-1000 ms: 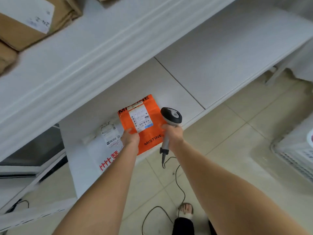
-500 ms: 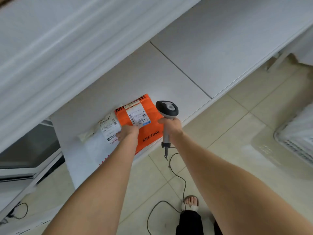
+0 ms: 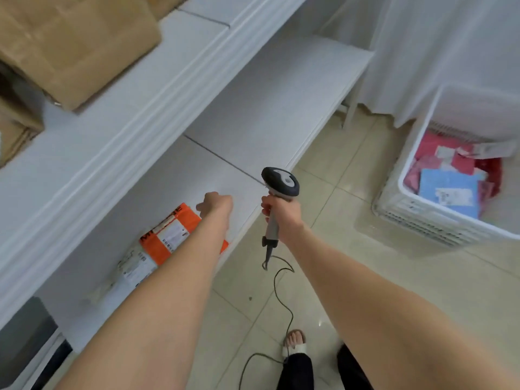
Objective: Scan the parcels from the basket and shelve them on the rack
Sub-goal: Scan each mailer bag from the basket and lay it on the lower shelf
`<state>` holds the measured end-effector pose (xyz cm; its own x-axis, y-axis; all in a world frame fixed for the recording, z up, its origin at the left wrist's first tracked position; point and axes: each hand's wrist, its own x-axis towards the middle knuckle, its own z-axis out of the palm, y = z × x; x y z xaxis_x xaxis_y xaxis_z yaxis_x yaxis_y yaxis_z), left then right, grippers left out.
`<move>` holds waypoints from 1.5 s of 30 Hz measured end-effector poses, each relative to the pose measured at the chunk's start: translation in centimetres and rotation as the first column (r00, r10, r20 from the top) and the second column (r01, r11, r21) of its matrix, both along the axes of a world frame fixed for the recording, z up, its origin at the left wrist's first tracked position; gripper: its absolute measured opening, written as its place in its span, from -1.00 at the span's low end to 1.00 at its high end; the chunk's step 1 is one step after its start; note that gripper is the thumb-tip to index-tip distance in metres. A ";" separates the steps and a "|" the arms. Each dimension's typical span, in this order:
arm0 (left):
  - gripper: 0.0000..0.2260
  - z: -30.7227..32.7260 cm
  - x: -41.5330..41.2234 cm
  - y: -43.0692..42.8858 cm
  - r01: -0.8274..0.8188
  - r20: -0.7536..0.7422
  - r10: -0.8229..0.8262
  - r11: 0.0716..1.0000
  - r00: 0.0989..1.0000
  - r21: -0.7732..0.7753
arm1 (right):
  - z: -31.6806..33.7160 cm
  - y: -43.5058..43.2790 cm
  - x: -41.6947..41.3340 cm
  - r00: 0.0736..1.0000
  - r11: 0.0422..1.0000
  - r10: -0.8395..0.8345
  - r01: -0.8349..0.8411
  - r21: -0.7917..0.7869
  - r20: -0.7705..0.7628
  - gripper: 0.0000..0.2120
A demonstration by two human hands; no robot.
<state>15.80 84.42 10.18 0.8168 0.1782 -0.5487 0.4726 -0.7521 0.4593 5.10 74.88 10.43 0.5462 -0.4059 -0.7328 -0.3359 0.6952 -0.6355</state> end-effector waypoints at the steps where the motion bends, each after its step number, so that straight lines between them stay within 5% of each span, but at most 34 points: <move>1: -0.56 0.8 -0.6 -2.1 0.026 -0.002 -0.026 0.999 1.000 -0.028 | 0.8 -1.6 -0.9 0.999 0.999 -0.046 0.046 0.007 0.013 -0.83; 13: -0.55 6.6 -14.1 -27.2 0.363 0.054 -0.359 0.920 0.932 -0.147 | 5.6 -22.1 -16.1 0.917 0.910 -0.398 0.397 0.121 -0.021 -0.84; 23: -0.56 4.8 -27.8 -46.4 0.534 0.010 -0.542 0.824 0.841 -0.189 | 3.8 -38.7 -30.5 0.766 0.749 -0.642 0.633 0.195 -0.020 -0.87; 33: -0.56 -2.8 -30.8 -57.4 0.624 -0.102 -0.651 0.753 0.752 -0.210 | -2.5 -49.3 -34.3 0.668 0.641 -0.722 0.744 0.188 -0.179 -0.78; 45: -0.59 -18.9 -28.4 -70.5 0.803 -0.128 -0.811 0.584 0.571 -0.116 | -18.0 -61.3 -31.4 0.657 0.649 -0.686 0.747 0.145 -0.312 -0.61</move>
<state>-12.63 13.91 -8.72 0.5170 -0.5381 -0.6657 -0.2569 -0.8394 0.4789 -26.28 13.59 -7.55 -0.0200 -0.3974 -0.9174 0.2332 0.8905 -0.3908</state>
